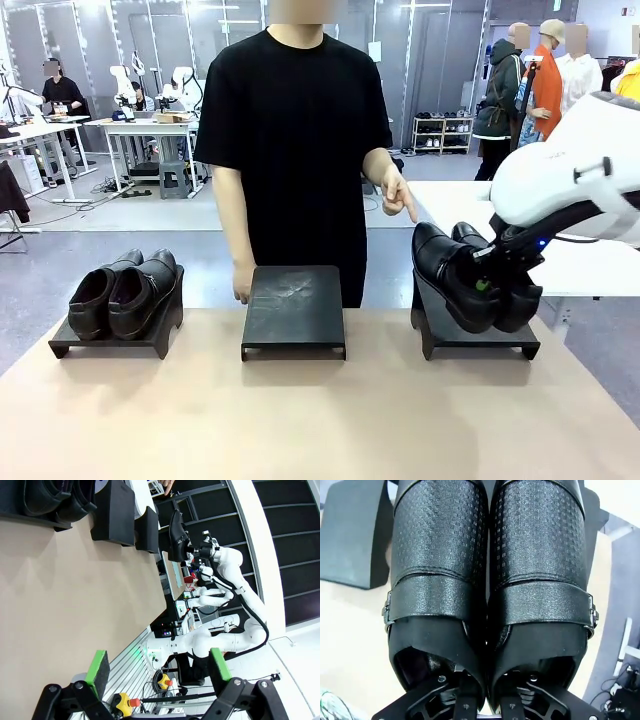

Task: Place the shoes on the stand as instructed by the person.
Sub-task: Pick up another pair of Shoes and place it on the Shoes Stand indicated by the person.

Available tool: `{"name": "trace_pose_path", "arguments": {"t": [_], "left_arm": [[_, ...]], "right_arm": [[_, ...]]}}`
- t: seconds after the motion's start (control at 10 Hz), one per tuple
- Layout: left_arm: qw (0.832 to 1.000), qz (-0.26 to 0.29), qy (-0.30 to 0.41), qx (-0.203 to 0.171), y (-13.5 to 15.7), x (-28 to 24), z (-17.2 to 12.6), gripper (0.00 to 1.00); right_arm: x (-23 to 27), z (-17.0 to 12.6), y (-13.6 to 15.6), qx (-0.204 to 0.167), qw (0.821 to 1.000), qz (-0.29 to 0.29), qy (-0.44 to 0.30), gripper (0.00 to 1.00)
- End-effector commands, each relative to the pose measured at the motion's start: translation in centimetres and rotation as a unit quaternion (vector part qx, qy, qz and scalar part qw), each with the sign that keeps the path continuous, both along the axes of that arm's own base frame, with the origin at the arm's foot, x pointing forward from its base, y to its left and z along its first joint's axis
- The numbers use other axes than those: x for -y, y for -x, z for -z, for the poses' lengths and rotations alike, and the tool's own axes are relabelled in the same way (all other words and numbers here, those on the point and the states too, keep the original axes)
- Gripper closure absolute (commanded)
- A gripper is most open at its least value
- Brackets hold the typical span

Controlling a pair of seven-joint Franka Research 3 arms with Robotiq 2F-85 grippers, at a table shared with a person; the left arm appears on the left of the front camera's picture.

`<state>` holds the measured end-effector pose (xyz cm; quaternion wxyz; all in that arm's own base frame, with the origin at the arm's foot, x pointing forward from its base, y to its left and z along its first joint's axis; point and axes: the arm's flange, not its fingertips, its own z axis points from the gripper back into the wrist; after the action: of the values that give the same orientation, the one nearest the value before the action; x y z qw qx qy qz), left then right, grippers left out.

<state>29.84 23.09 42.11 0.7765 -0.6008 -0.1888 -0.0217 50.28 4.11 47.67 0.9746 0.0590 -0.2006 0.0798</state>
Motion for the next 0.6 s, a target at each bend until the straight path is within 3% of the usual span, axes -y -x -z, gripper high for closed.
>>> {"name": "trace_pose_path", "arguments": {"t": [0.0,0.5], "left_arm": [[1.000,0.000,0.002,0.014,0.2,0.2,-0.1,0.00],[1.000,0.000,0.002,0.014,0.2,0.2,-0.1,0.00]], "right_arm": [[0.7,-0.3,-2.4,0.033,0.999,-0.010,-0.014,0.91],[2.3,2.6,-7.4,0.025,0.998,0.036,-0.034,0.91]]}}
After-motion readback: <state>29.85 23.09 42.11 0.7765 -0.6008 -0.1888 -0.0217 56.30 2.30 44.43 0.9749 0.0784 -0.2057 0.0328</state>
